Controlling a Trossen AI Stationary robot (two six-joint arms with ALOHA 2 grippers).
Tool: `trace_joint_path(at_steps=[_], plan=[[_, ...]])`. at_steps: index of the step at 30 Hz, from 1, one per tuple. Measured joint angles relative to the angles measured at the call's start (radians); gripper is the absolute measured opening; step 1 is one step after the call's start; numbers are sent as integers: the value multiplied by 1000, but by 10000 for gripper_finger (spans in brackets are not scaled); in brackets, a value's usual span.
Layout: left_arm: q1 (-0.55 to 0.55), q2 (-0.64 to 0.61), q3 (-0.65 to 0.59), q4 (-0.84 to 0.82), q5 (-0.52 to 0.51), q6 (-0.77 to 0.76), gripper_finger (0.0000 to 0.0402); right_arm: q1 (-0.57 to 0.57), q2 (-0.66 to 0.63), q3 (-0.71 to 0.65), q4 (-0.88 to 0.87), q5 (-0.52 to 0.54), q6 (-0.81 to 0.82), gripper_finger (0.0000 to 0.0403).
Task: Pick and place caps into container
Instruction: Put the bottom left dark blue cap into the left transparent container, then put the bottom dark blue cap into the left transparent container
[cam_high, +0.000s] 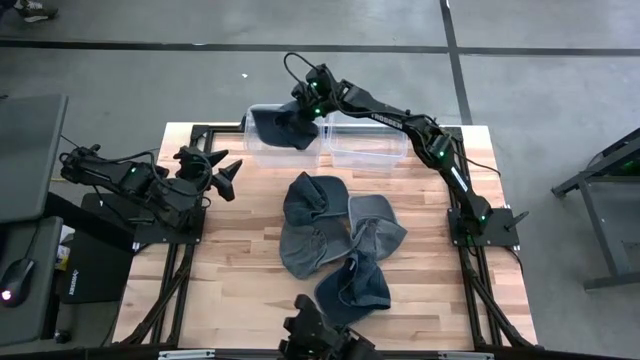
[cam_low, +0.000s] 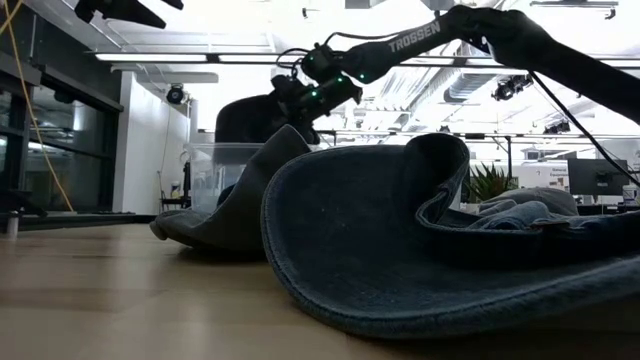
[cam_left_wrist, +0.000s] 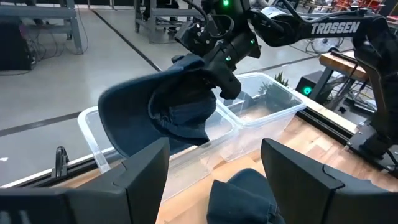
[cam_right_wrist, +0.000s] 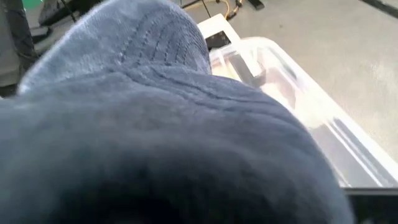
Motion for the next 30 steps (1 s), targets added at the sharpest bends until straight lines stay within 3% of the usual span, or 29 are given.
trace_joint_path(at_steps=[9,13,16,21,30], plan=[[0,0,0,0,0,-2,250,0,0,0,-23,4,-17,180],[0,0,0,0,0,-2,250,1,-2,0,-23,101,-58,214],[0,0,0,-2,0,-2,250,-9,-8,0,-16,173,-79,221],[0,0,0,-11,11,-3,250,-39,-36,2,-5,184,-80,222],[1,0,0,-40,17,-11,250,-82,-50,2,-35,296,-122,222]])
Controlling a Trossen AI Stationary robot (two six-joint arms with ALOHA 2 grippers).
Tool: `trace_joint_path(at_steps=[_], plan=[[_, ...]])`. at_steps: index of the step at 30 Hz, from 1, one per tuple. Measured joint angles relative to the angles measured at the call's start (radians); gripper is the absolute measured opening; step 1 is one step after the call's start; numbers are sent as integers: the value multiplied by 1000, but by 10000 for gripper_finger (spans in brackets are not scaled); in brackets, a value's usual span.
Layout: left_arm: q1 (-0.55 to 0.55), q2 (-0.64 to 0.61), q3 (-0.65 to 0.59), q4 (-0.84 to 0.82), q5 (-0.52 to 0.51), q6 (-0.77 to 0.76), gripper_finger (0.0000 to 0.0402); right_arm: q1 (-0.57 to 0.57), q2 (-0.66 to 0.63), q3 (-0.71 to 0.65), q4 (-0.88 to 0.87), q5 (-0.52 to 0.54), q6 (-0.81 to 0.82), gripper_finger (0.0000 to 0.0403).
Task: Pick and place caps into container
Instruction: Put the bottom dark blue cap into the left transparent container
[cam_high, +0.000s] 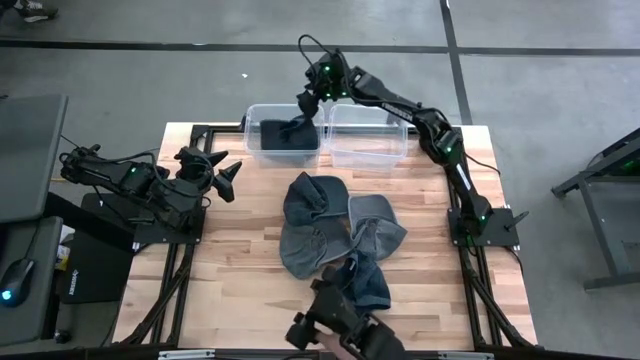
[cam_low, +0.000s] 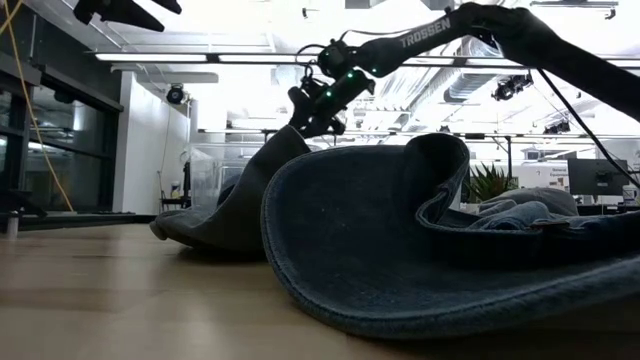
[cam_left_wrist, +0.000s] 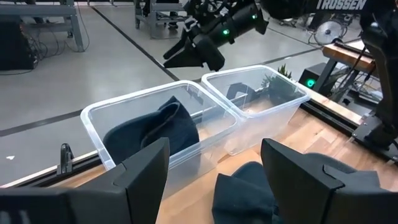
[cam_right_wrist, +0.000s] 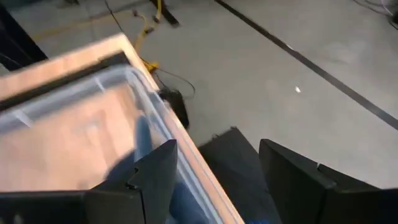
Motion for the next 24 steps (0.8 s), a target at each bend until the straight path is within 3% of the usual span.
trace_joint_path(at_steps=[10,18,24], plan=[[0,0,-5,-158,35,-67,250,25,-132,0,-429,-205,-280,222],[0,-11,-163,-104,93,-205,250,208,-266,0,-738,-106,-396,222],[0,-11,-225,31,145,-171,250,429,-295,-1,-944,-7,-344,222]])
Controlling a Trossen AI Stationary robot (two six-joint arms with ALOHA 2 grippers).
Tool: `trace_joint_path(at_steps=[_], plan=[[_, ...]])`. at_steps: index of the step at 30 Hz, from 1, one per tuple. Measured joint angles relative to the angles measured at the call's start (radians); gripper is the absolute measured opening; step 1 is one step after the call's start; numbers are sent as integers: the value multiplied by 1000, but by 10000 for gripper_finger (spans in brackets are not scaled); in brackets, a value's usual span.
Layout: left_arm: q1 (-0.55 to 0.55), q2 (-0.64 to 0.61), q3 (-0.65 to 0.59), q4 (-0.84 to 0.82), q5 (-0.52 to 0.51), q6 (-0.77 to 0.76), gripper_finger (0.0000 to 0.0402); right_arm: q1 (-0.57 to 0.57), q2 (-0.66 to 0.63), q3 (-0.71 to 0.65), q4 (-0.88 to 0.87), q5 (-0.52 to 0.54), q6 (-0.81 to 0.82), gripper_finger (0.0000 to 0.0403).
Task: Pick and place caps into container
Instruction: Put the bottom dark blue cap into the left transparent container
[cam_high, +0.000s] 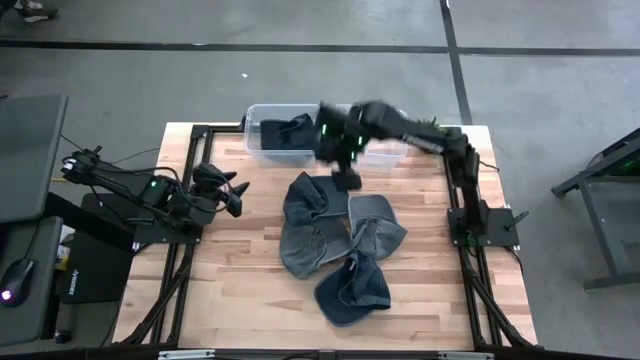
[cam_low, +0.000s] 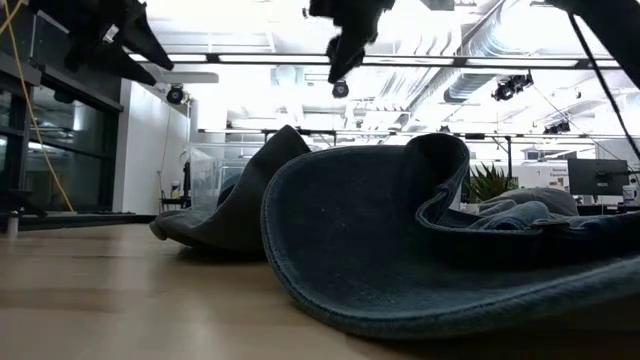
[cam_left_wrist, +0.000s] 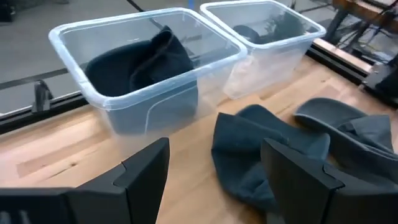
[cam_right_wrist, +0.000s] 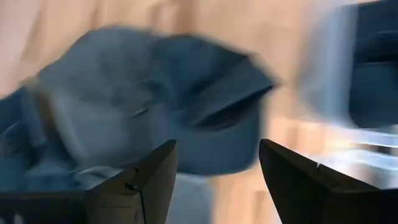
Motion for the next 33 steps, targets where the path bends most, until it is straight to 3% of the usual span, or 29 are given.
trace_joint_path(at_steps=[4,8,15,21,26,30,33], plan=[[0,0,-2,11,25,20,250,145,-1,-4,-92,84,106,222],[0,0,-2,10,63,28,250,270,-31,-102,-59,154,216,222],[-86,-1,-2,10,72,48,250,433,-238,-557,301,239,537,222],[-192,-2,-2,10,61,-16,250,579,-481,-965,665,355,922,222],[-265,17,-2,11,29,-88,250,698,-659,-1203,765,499,1310,222],[-304,44,-2,12,9,-142,250,781,-760,-1353,847,508,1609,222],[-320,75,-2,12,9,-158,250,830,-804,-1448,935,499,1747,222]])
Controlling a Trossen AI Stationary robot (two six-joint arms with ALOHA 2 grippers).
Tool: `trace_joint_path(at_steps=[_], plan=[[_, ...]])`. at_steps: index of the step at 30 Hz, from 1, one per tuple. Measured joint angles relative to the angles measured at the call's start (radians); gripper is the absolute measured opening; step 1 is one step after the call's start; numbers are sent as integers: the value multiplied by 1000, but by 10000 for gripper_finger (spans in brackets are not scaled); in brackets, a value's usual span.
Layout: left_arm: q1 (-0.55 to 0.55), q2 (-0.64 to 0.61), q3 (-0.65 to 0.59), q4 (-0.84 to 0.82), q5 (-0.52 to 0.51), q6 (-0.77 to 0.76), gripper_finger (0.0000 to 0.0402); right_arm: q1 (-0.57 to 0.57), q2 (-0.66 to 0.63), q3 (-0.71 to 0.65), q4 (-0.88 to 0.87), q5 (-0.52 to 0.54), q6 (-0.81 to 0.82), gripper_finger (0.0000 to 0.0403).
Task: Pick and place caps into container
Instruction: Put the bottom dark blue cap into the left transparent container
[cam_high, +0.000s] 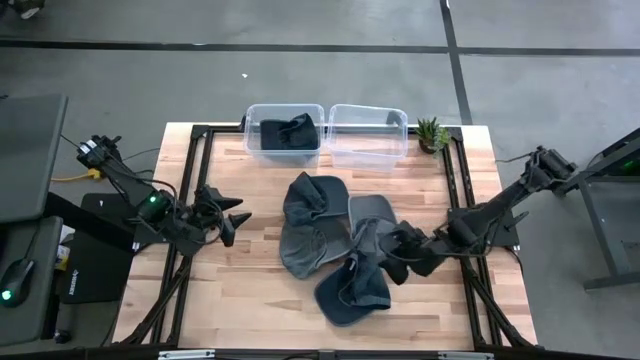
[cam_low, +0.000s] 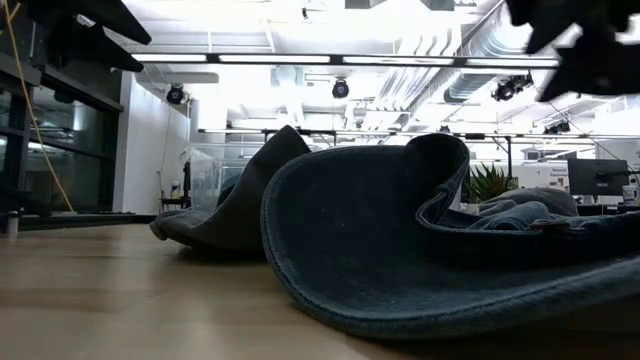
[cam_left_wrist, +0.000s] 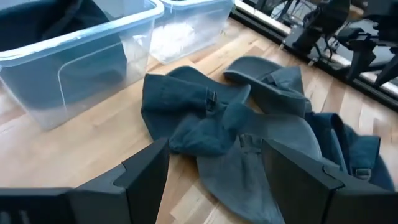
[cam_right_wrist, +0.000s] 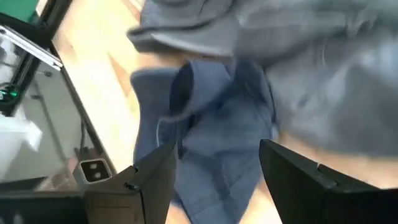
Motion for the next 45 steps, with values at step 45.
trace_joint_path(at_steps=[45], plan=[[-1,510,0,642,172,45,250,103,273,-204,402,79,41,222]])
